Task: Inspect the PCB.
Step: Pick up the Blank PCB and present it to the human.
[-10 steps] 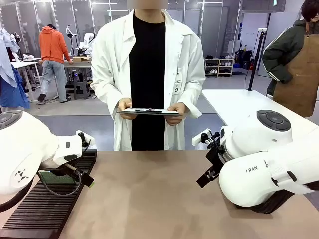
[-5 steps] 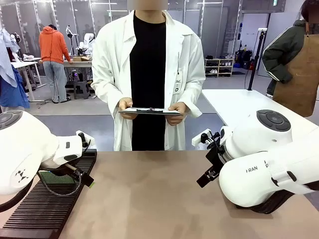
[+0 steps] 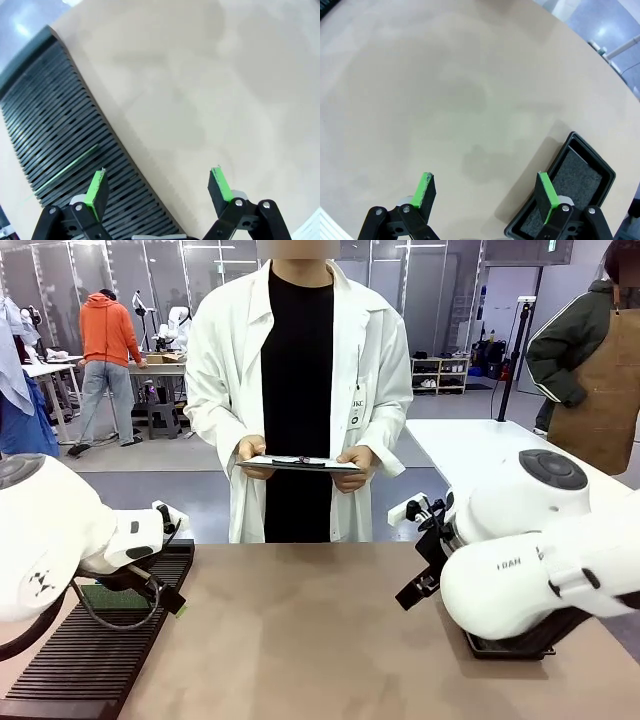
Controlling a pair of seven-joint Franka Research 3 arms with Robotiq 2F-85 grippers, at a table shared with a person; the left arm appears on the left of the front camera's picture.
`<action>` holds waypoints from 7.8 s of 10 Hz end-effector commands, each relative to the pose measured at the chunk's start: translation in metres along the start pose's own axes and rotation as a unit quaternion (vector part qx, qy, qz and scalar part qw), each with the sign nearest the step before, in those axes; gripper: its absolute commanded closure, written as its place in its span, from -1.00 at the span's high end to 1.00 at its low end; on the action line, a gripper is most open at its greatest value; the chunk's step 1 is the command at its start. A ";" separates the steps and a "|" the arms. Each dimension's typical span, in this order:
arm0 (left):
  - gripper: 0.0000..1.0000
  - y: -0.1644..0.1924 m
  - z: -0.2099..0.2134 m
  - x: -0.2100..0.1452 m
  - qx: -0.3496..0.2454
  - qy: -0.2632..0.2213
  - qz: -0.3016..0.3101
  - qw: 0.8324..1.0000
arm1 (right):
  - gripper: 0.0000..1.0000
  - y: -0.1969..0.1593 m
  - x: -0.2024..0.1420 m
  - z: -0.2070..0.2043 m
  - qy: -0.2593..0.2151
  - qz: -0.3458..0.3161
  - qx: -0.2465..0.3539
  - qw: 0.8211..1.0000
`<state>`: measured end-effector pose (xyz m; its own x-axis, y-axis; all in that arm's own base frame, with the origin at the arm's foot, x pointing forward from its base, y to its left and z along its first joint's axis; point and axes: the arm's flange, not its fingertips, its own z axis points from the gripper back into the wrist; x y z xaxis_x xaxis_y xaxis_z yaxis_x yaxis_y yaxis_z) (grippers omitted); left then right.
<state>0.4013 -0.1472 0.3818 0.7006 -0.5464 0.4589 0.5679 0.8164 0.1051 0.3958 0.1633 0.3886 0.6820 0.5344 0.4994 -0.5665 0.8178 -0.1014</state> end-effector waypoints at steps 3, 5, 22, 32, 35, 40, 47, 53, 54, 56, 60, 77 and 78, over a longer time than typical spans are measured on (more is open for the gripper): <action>1.00 0.035 0.077 0.001 -0.107 0.032 -0.008 0.994 | 1.00 -0.029 0.000 0.064 0.017 -0.060 0.108 0.992; 1.00 0.058 0.101 -0.021 -0.202 -0.003 0.023 0.979 | 1.00 -0.049 -0.022 0.094 -0.010 -0.099 0.186 0.977; 1.00 0.204 0.126 -0.292 -0.433 -0.259 0.263 0.822 | 1.00 -0.195 -0.274 0.139 -0.223 -0.221 0.490 0.813; 1.00 0.214 0.211 -0.250 -0.271 -0.227 0.102 0.930 | 1.00 -0.195 -0.274 0.139 -0.223 -0.221 0.490 0.813; 1.00 0.190 0.237 -0.167 -0.156 -0.128 -0.127 0.971 | 1.00 -0.195 -0.274 0.139 -0.223 -0.221 0.490 0.813; 1.00 0.121 0.195 -0.072 0.003 -0.022 -0.445 0.895 | 1.00 -0.195 -0.274 0.139 -0.223 -0.221 0.490 0.813; 1.00 0.101 0.176 -0.056 -0.016 0.022 -0.498 0.866 | 1.00 -0.195 -0.274 0.139 -0.223 -0.221 0.490 0.813; 1.00 0.101 0.125 -0.027 -0.017 0.060 -0.539 0.840 | 1.00 -0.195 -0.274 0.139 -0.223 -0.221 0.490 0.813; 1.00 0.104 0.111 -0.022 -0.018 0.061 -0.536 0.842 | 1.00 -0.195 -0.274 0.139 -0.223 -0.221 0.490 0.813; 1.00 0.110 0.079 -0.011 0.000 0.098 -0.536 0.838 | 1.00 -0.195 -0.274 0.139 -0.223 -0.221 0.490 0.813; 1.00 0.130 0.029 -0.002 -0.017 0.117 -0.515 0.849 | 1.00 -0.195 -0.274 0.139 -0.223 -0.221 0.490 0.813; -1.00 0.162 -0.060 -0.006 -0.071 0.149 -0.467 0.869 | 1.00 -0.195 -0.274 0.139 -0.223 -0.221 0.490 0.813; -1.00 0.163 -0.059 -0.006 -0.072 0.149 -0.465 0.870 | 1.00 -0.195 -0.274 0.139 -0.223 -0.221 0.490 0.813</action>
<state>0.5096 -0.0229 0.3416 -0.0379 -0.9989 -0.0289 0.9815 -0.0427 0.1868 0.2535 -0.1714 0.3875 0.8193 -0.0716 0.5689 -0.5405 0.2346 0.8080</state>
